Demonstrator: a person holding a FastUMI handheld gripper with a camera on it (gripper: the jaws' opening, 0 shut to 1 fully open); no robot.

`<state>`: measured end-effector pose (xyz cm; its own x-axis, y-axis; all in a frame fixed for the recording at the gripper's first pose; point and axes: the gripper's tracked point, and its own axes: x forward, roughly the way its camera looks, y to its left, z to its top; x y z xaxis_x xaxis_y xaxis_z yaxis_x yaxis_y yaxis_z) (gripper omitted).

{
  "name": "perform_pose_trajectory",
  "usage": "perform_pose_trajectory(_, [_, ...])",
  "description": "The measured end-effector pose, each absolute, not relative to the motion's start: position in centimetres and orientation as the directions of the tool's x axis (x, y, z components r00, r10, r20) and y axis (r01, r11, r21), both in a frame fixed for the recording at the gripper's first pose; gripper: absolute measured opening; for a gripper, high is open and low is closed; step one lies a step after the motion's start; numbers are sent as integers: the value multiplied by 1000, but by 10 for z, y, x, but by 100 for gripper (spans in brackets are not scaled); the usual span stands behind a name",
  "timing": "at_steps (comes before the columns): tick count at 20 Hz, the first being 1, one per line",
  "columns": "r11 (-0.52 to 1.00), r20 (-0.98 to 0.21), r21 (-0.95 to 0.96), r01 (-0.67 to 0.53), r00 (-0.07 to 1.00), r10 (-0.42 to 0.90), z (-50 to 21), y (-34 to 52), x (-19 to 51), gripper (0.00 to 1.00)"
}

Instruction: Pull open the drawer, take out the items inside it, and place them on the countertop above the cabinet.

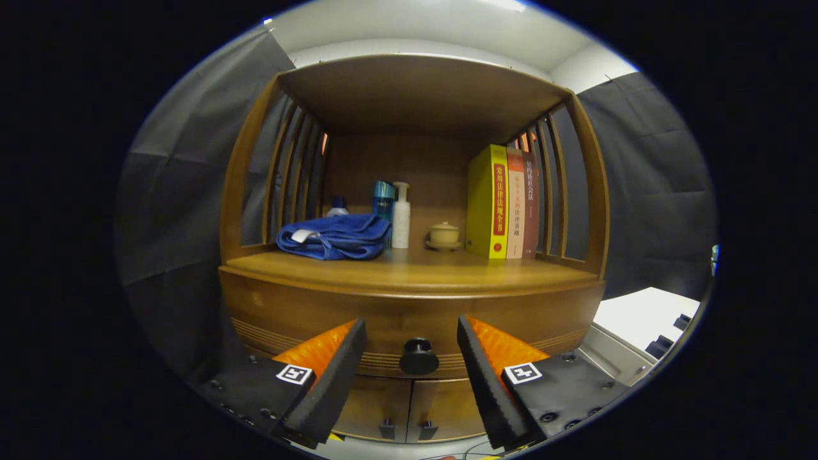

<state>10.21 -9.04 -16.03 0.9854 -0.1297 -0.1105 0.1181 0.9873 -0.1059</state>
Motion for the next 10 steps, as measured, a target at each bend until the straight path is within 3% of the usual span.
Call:
perform_pose_trajectory(2, [986,-122,-117,122,983,-136,-171,-95,114,94])
perform_pose_trajectory(10, [983,-185,-102,151,968,-168,-209,-102,135,73])
